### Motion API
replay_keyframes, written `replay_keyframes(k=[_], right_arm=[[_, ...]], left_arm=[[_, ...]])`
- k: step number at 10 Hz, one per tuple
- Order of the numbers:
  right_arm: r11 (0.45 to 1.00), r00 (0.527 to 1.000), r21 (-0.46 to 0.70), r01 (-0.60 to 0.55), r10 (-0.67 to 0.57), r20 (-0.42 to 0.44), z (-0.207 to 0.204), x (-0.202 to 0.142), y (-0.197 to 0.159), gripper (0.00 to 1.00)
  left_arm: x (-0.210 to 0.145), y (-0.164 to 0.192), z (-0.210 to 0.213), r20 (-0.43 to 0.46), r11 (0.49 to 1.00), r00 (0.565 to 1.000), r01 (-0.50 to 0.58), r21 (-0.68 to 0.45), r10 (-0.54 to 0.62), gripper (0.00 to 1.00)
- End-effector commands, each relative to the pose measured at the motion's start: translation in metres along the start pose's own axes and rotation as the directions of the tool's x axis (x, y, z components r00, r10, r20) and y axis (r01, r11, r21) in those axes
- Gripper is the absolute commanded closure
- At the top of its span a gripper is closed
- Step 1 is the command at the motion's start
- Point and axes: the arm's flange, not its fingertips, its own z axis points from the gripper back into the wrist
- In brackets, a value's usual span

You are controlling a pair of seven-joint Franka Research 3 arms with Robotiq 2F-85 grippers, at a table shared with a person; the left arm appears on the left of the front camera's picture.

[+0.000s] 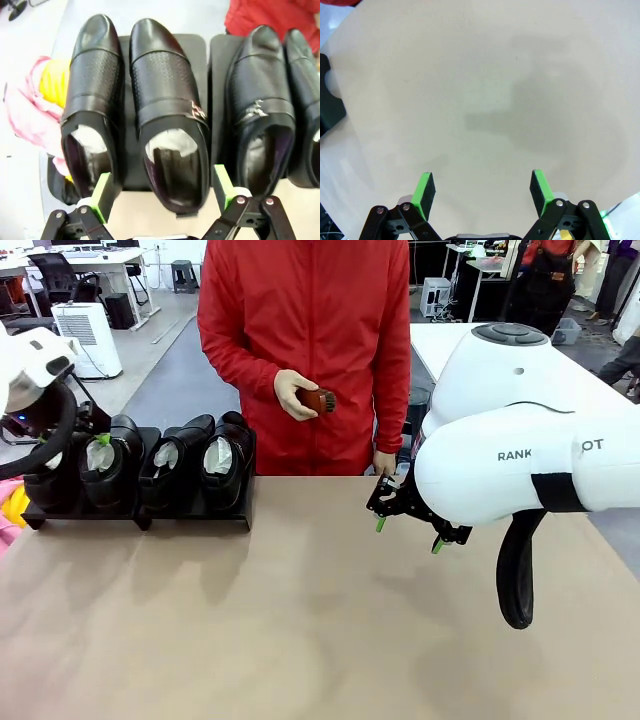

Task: Organize the shoes by placing them on the stand.
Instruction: Place the Shoe from the middle of the table onto the Shoes Stand.

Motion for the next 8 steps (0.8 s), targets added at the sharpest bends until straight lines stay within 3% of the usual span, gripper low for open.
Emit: replay_keyframes(k=[1,2,8], right_arm=[[1.0,1.0,0.002,-0.014,0.014,0.004,0.002,0.0,0.0,0.0],[1.0,1.0,0.002,-0.014,0.014,0.004,0.002,0.0,0.0,0.0],[1.0,1.0,0.002,-0.014,0.014,0.004,0.002,0.0,0.0,0.0]], left_arm=[[-0.025,0.006,0.036,-0.014,0.996,1.0,0.014,0.091,-0.013,0.0],[0.0,0.0,0.0,0.0,1.0,1.0,0.0,0.0,0.0,0.0],[0.0,0.0,0.0,0.0,1.0,1.0,0.0,0.0,0.0,0.0]])
